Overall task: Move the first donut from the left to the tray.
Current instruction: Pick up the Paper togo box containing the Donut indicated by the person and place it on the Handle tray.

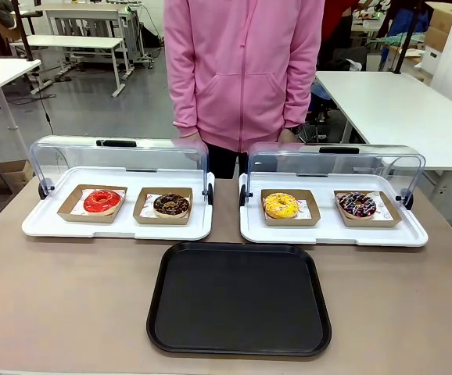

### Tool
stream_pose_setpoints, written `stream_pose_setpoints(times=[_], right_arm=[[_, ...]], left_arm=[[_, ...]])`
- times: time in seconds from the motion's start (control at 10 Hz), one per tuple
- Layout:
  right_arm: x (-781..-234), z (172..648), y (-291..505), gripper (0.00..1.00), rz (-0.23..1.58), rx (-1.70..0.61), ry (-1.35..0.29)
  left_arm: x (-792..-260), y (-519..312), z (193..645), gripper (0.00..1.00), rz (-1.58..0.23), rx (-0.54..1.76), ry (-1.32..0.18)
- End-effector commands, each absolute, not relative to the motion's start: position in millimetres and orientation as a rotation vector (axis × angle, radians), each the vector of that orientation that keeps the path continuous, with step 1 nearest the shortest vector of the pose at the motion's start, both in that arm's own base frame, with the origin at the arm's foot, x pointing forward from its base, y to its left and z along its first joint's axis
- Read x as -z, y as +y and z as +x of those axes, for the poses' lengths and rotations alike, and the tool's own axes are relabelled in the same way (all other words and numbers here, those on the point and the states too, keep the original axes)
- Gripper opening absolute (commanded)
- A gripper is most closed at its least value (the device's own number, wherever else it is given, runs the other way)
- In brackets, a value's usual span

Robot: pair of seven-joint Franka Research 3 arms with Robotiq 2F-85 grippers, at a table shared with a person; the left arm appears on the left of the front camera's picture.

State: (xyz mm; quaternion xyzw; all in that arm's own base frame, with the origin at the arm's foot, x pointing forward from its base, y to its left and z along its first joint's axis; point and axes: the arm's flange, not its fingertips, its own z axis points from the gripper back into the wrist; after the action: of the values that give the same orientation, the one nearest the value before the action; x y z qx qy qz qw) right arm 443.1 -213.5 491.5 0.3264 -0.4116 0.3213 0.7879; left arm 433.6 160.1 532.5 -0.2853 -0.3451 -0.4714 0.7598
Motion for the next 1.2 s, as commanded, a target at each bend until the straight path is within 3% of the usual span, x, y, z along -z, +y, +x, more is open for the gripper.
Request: stream_pose_setpoints(times=[0.0,1.1], right_arm=[[-494.9,440.6,-212.7,1.00,0.708,-0.697,-0.895],[-494.9,440.6,-212.7,1.00,0.708,-0.697,-0.895]], left_arm=[[-534.7,159.6,432.8,1.00,-0.622,1.033,-0.759],[-534.7,159.6,432.8,1.00,-0.622,1.033,-0.759]])
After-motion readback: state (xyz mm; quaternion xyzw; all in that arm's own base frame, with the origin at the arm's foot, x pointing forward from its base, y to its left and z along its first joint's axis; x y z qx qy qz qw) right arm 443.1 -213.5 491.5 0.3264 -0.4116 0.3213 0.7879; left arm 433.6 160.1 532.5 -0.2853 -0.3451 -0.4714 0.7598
